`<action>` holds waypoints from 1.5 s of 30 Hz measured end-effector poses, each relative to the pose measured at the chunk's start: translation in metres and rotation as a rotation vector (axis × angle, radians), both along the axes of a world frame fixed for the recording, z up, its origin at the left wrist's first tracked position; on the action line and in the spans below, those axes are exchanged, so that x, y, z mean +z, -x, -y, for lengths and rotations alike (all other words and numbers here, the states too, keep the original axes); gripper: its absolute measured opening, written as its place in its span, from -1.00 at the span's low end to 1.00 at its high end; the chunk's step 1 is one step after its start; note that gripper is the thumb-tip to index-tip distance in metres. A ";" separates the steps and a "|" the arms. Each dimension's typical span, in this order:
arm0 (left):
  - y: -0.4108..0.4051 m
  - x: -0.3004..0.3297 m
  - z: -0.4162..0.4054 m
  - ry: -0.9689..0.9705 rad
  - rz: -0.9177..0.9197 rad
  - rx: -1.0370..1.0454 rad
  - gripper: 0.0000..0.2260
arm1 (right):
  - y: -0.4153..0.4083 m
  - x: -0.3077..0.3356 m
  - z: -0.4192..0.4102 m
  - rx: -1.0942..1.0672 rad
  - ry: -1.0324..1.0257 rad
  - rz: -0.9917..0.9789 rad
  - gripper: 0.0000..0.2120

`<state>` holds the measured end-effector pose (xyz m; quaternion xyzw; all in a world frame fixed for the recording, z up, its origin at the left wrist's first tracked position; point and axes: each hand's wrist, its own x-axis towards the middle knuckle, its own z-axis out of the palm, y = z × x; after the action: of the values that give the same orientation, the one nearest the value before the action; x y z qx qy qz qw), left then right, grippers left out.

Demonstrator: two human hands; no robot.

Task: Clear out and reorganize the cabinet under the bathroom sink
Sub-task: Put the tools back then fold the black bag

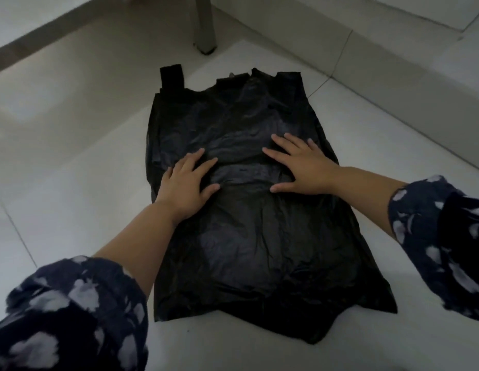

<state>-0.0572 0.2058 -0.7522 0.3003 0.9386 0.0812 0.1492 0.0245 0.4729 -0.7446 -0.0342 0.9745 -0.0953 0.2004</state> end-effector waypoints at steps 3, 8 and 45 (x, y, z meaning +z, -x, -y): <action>-0.006 -0.002 0.004 0.035 0.082 -0.076 -0.30 | -0.009 -0.001 0.003 0.048 -0.009 0.095 -0.04; -0.010 -0.005 0.009 0.055 0.109 -0.103 -0.23 | -0.019 -0.005 0.004 0.045 -0.008 0.097 -0.02; 0.027 -0.006 0.025 -0.017 -0.151 -0.104 -0.36 | 0.001 -0.010 -0.023 0.006 0.086 -0.178 -0.25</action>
<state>-0.0843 0.1811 -0.7585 0.3552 0.9296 0.0586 0.0794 0.0233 0.4960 -0.7542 -0.0541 0.9833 -0.1330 0.1117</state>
